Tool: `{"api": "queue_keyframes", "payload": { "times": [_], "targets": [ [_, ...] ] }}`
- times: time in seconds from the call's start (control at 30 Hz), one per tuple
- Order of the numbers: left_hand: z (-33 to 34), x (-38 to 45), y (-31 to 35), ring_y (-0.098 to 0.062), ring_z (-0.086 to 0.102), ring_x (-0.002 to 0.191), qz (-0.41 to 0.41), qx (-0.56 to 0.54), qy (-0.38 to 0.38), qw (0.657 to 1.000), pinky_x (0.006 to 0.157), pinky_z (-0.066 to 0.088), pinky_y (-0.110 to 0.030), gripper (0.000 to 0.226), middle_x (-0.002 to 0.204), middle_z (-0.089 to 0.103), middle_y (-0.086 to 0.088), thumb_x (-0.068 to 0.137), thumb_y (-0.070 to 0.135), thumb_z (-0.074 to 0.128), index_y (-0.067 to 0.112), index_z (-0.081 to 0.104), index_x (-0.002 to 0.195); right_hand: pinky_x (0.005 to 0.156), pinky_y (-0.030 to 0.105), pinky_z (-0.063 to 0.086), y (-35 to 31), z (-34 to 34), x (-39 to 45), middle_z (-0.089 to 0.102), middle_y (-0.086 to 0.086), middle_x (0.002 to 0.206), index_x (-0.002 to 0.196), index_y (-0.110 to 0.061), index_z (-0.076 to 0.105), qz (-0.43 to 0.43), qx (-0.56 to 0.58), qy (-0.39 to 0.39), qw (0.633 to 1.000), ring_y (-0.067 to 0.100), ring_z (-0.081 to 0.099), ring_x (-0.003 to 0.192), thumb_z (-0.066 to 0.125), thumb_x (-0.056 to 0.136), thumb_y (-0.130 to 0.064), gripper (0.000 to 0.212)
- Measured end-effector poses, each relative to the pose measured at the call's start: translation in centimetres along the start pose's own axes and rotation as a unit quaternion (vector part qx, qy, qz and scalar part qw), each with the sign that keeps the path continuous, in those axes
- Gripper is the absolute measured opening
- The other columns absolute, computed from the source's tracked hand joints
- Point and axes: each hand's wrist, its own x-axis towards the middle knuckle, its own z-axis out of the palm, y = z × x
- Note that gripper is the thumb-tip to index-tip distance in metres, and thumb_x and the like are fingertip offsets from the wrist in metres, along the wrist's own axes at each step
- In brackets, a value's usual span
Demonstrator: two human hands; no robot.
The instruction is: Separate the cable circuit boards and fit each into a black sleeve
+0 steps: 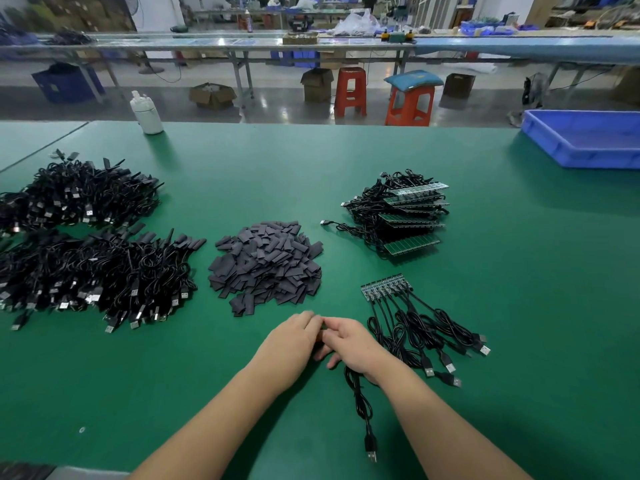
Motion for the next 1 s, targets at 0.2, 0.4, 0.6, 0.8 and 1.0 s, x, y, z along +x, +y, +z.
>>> {"api": "queue_keyframes", "payload": {
  "times": [0.2,0.4,0.6,0.8,1.0],
  "targets": [
    [-0.1,-0.3,1.8,-0.004,0.057,0.105,-0.224,-0.368,0.179,0.885,0.096,0.044,-0.025,0.051,0.129,0.051,0.007,0.097,0.016,0.055,0.021,0.038,0.145,0.063,0.024,0.056,0.0,0.1,0.2,0.073,0.012,0.105,0.122,-0.003,0.060,-0.007,0.178,0.106,0.978,0.013,0.067,0.072,0.046,0.102,-0.005,0.024],
    [-0.5,-0.9,2.7,-0.015,0.073,0.078,-0.209,-0.488,0.044,0.846,0.085,0.057,-0.036,0.011,0.088,0.076,0.003,0.094,0.016,0.064,0.017,0.071,0.103,0.079,0.030,0.060,-2.0,0.1,1.4,0.069,0.018,0.105,0.110,0.002,0.058,-0.069,0.559,0.132,0.816,0.025,0.070,0.095,0.043,0.102,-0.001,0.017],
    [-3.0,-0.9,0.4,-0.022,0.069,0.061,-0.242,-0.590,0.076,0.767,0.062,0.056,-0.030,0.011,0.082,0.070,-0.006,0.086,0.003,0.072,0.012,0.072,0.092,0.099,0.035,0.052,-3.1,-0.9,2.8,0.068,0.008,0.125,0.126,-0.011,0.059,-0.070,0.232,0.148,0.959,0.019,0.065,0.113,0.044,0.106,-0.023,0.028],
    [-9.4,-2.0,-10.5,-0.010,0.070,0.082,-0.308,-0.392,0.227,0.836,0.078,0.055,-0.028,0.014,0.087,0.074,0.009,0.084,0.018,0.075,0.028,0.074,0.094,0.112,0.040,0.037,-0.7,-9.6,3.2,0.050,0.005,0.147,0.145,-0.016,0.045,0.014,-0.528,0.170,0.832,0.025,0.044,0.135,0.037,0.105,-0.026,0.042],
    [-11.8,-2.2,-21.1,-0.028,0.066,0.091,-0.408,-0.125,0.290,0.857,0.087,0.053,-0.039,0.020,0.101,0.073,-0.010,0.091,0.020,0.067,0.011,0.072,0.108,0.114,0.042,0.032,0.0,-12.5,3.2,0.038,0.006,0.154,0.152,-0.015,0.030,0.068,-0.620,0.125,0.772,0.030,0.033,0.140,0.041,0.104,-0.038,0.054]
  ]
}}
